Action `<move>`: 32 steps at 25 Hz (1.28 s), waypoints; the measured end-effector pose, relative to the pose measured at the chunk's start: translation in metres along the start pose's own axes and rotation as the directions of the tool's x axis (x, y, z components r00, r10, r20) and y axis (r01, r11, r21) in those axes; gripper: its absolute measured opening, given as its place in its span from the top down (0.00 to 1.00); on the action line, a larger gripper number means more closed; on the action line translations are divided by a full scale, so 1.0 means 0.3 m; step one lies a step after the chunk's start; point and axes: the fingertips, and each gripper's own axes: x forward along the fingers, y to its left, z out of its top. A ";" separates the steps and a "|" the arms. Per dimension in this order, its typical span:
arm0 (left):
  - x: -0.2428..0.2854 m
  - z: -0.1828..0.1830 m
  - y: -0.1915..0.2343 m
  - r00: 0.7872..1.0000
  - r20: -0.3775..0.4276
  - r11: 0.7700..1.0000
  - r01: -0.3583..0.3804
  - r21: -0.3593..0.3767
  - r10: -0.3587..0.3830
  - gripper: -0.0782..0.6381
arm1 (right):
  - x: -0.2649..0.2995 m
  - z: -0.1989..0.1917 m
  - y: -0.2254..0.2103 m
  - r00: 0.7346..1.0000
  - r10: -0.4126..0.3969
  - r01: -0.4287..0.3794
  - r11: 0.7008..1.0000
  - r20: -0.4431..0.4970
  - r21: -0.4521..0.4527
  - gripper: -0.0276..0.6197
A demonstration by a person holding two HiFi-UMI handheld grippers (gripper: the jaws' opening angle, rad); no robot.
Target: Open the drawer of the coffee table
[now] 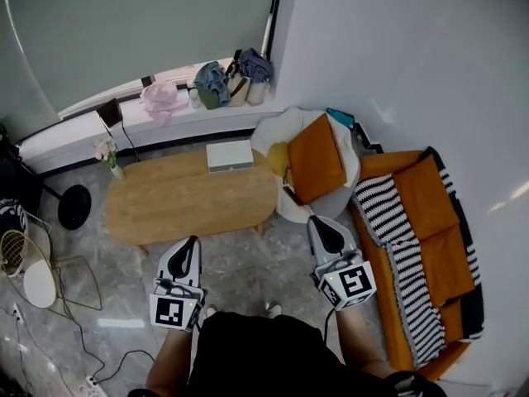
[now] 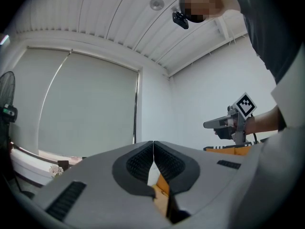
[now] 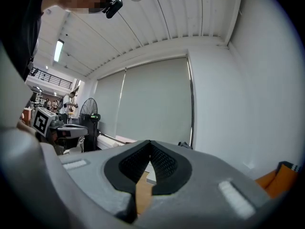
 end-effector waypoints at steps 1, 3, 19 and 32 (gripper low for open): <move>-0.003 -0.004 0.015 1.000 -0.001 1.000 -0.005 -0.004 0.005 0.88 | 0.017 -0.008 0.012 1.000 0.008 -0.008 1.000 -0.006 0.007 0.96; -0.018 -0.020 0.046 1.000 -0.007 1.000 -0.016 -0.013 0.016 0.88 | 0.046 -0.024 0.047 0.999 0.030 -0.030 0.999 -0.019 0.024 0.96; 0.032 -0.306 0.226 0.997 -0.053 0.996 0.057 -0.065 -0.061 0.88 | 0.277 -0.411 0.227 0.989 0.071 -0.059 0.993 -0.131 0.098 0.96; 0.151 -1.127 0.188 0.993 -0.095 0.991 0.062 -0.118 -0.073 0.88 | 0.506 -1.079 0.141 0.986 0.158 -0.153 0.984 -0.050 0.089 0.96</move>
